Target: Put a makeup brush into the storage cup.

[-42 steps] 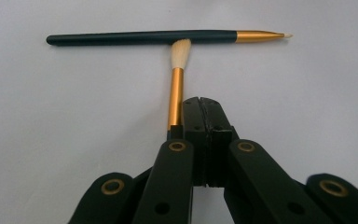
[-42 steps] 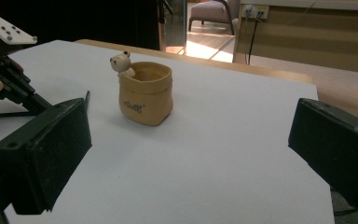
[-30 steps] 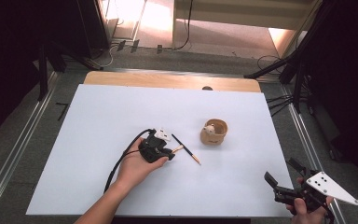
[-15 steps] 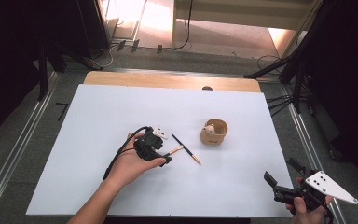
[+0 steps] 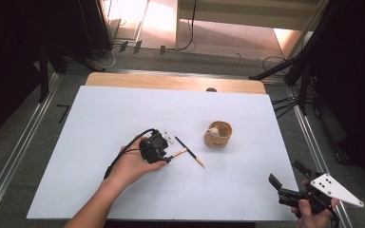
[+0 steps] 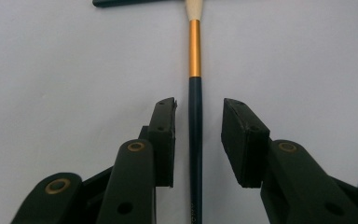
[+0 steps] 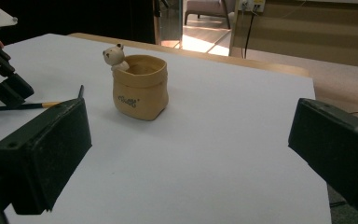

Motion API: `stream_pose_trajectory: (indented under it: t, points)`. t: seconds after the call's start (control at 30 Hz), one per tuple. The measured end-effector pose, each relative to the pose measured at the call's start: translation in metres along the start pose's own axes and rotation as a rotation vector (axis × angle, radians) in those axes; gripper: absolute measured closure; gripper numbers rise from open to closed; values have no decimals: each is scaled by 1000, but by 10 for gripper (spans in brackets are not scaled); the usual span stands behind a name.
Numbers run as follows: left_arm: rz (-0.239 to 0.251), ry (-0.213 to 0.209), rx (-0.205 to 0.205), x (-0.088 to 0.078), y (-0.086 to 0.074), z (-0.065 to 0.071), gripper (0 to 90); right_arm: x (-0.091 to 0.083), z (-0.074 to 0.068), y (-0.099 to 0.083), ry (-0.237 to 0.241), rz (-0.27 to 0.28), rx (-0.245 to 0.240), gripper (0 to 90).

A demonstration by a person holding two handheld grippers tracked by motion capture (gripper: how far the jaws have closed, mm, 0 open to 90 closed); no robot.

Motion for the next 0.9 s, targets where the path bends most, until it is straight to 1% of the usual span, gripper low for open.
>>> stream_pose_trajectory:
  t: [0.03,0.1,0.13,0.23,0.33,0.4,0.47,0.5,0.57,0.9]
  points:
    - [0,-1,-4,1,0,0,673,0,0,0,0,0,1,0]
    - [-17,-3,2,1,2,-1,690,0,0,0,-1,-1,0,0]
    - [-18,-3,-7,2,2,0,699,0,0,0,-2,-1,0,0]
    - [-42,4,-7,3,4,-3,719,-1,0,0,-4,0,2,0]
    - [-56,10,-5,4,7,-5,729,-1,1,0,-5,-1,4,0]
    - [-63,0,-7,5,8,-6,738,-1,1,0,-5,0,2,0]
    - [-77,-1,-6,6,9,-6,746,-1,1,0,-6,-1,1,0]
    - [-89,0,0,7,9,-6,748,-1,1,0,-6,-1,3,0]
    - [-90,-3,-5,7,10,-6,756,-1,1,0,-5,-1,3,0]
    - [-133,3,6,8,14,-6,768,-1,1,0,-7,-3,-1,0]
Point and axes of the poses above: each handheld gripper's, and its own axes: x roughly forward along the jaws, y roughly out of its top, z roughly to its right, the point moved 1 cm from there along x, roughly forward along the jaws, and after that the axes turned 9 degrees about -y, right-handed, at the moved point
